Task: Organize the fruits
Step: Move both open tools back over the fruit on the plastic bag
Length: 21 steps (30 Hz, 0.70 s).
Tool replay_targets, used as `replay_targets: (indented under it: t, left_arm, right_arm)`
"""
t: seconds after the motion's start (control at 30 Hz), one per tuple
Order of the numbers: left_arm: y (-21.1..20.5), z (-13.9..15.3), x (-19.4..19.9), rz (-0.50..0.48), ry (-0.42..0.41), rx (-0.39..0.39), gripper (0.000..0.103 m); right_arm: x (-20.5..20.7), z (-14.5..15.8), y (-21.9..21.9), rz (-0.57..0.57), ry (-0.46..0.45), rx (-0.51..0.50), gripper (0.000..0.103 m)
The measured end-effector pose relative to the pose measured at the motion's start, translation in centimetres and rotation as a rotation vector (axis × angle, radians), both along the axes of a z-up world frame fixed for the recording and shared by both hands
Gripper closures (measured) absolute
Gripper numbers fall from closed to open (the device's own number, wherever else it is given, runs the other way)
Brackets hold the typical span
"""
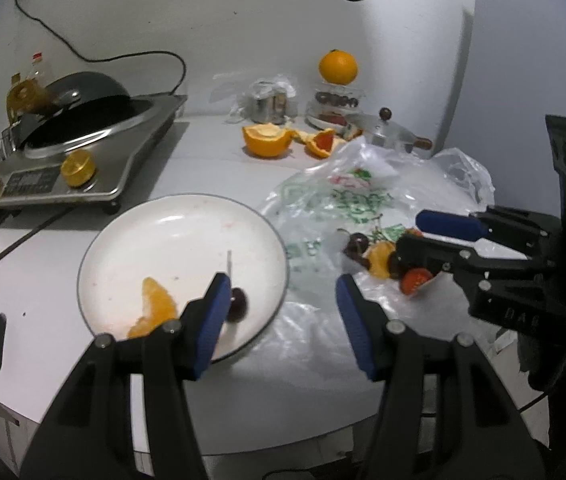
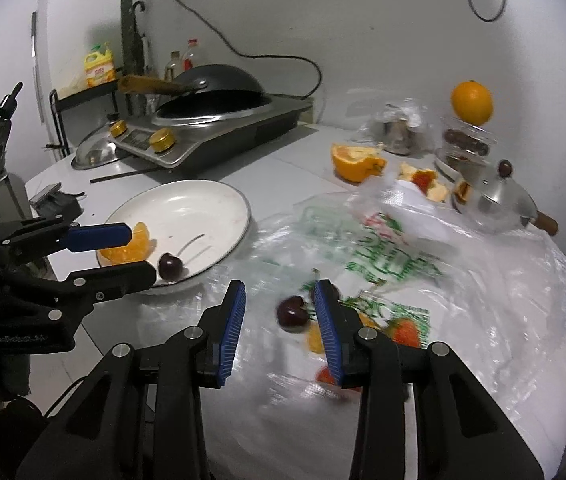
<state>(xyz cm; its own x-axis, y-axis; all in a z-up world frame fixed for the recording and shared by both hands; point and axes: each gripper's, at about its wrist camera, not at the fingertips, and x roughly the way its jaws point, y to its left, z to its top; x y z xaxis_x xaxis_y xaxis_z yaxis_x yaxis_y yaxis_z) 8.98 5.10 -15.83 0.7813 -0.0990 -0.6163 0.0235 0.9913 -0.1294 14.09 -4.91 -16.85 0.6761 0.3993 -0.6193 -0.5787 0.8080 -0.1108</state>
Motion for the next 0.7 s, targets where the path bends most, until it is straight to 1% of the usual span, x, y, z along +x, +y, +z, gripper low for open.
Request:
replay_targets:
  t: [0.27, 0.37, 0.5, 0.63, 0.7]
  left_arm:
    - [-3.0, 0.6, 0.9, -0.031, -0.001, 0.034, 0.047]
    - [-4.1, 0.7, 1.3, -0.049, -0.003, 0.051, 0.047]
    - [-5.6, 1.0, 1.6, -0.064, -0.023, 0.083, 0.047]
    - [-6.9, 1.0, 2.4, -0.081, -0.023, 0.105, 0.047]
    - [-7.6, 1.0, 2.9, -0.091, -0.024, 0.104, 0.047]
  right_arm:
    - [0.3, 0.0, -4.1, -0.070, -0.013, 0.021, 0.065]
    - [0.7, -0.4, -5.5, -0.107, -0.015, 0.010, 0.065]
    - [1.2, -1.4, -7.4, -0.139, 0.001, -0.005, 0.065]
    - [1.5, -2.9, -8.5, -0.148, 0.036, -0.017, 0.065]
    - [1.6, -3.6, -8.8, -0.152, 0.049, -0.022, 0.065]
